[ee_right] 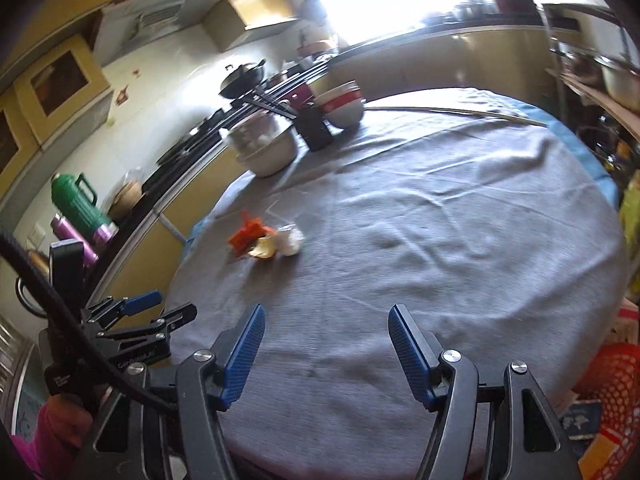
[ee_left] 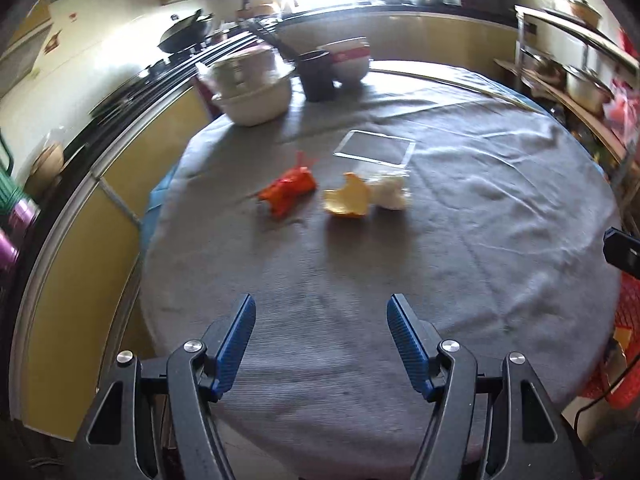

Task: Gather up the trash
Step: 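Move both open tools back over the table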

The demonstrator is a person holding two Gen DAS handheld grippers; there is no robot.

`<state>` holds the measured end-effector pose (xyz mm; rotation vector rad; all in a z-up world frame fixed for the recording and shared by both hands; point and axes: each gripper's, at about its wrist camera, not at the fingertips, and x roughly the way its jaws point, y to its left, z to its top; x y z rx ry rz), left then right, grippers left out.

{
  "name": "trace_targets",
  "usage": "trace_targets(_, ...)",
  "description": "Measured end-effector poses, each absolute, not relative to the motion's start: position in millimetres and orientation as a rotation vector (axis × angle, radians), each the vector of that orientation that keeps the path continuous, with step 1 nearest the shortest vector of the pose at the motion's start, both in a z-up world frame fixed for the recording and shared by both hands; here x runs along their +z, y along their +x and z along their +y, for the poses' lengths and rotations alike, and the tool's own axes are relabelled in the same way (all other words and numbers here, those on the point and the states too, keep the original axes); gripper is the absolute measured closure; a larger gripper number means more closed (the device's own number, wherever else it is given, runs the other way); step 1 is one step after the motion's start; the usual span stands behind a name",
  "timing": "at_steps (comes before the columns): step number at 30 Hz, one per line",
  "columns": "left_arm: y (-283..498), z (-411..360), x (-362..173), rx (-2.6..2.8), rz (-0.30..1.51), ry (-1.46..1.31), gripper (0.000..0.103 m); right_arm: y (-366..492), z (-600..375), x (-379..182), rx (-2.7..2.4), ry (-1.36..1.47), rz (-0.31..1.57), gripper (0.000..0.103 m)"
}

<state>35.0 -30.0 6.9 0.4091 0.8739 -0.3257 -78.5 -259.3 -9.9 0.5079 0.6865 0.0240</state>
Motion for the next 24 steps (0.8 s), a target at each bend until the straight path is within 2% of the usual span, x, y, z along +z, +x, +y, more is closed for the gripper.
trace_targets(24,85.3,26.1,-21.0,-0.246,0.946,0.301,0.034,-0.6,-200.0,-23.3,0.129,0.426,0.79,0.035)
